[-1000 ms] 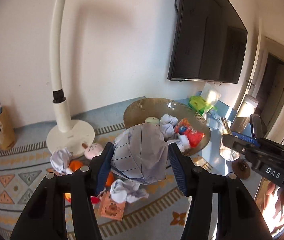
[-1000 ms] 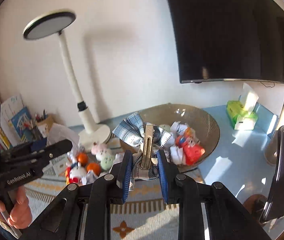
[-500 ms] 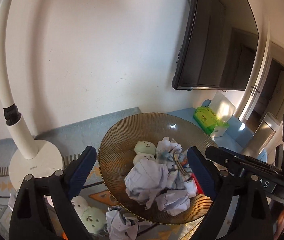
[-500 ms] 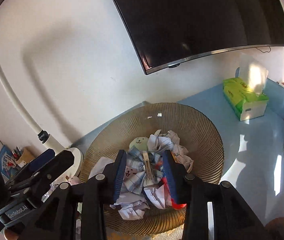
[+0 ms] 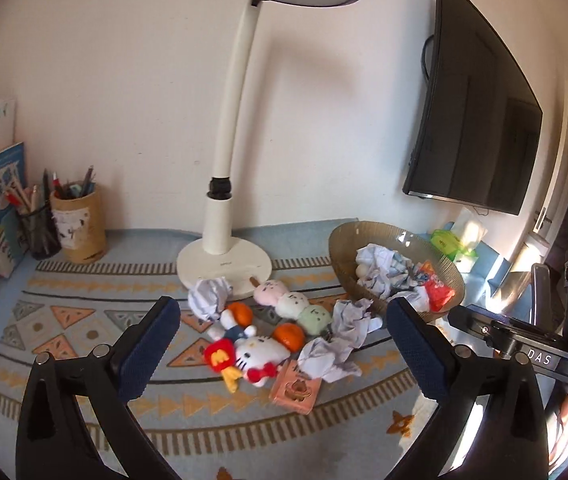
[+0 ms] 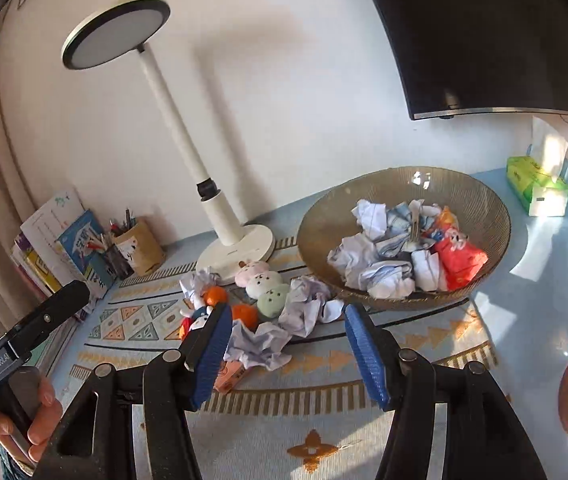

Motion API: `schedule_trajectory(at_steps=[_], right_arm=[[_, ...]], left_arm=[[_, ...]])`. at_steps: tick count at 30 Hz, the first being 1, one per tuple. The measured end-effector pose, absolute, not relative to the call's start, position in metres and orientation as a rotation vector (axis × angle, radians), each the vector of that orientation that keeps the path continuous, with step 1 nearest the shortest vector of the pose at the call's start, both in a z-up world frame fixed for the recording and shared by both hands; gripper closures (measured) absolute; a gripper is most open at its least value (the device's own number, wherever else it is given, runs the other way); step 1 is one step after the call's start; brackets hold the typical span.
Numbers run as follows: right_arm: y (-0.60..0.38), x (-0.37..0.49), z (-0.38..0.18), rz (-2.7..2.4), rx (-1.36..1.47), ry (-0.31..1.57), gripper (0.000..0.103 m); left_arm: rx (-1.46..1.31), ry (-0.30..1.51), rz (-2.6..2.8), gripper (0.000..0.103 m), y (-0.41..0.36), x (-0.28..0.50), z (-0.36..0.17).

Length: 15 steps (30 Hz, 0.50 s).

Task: Organize objects
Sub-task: 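Return both tools from the bowl toward the rug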

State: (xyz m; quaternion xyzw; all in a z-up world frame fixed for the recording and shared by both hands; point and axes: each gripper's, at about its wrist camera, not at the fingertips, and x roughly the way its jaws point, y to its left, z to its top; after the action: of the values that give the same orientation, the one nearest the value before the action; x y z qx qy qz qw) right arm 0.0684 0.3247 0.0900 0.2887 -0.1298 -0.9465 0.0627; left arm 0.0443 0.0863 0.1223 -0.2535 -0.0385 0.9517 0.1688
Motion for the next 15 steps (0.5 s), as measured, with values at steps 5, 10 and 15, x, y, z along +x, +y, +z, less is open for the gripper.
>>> schedule_trajectory(at_steps=[5,10,15], right_arm=[[0.304,0.064,0.043,-2.833,0.918,-0.361,0.046],[0.307,0.057,0.029,-2.827,0.96,-0.367,0.037],[0.311,0.049,0.023,-2.839,1.035,-0.408,0.022]], left_arm=[[-0.894,-0.047,2.789,0.001,0.049,0.041,0.059],[-0.995,-0.108,2.789,0.001,0.034,0.033,0.021],[-0.991,-0.086,2.784,0.001,0.036,0.035,0.02]])
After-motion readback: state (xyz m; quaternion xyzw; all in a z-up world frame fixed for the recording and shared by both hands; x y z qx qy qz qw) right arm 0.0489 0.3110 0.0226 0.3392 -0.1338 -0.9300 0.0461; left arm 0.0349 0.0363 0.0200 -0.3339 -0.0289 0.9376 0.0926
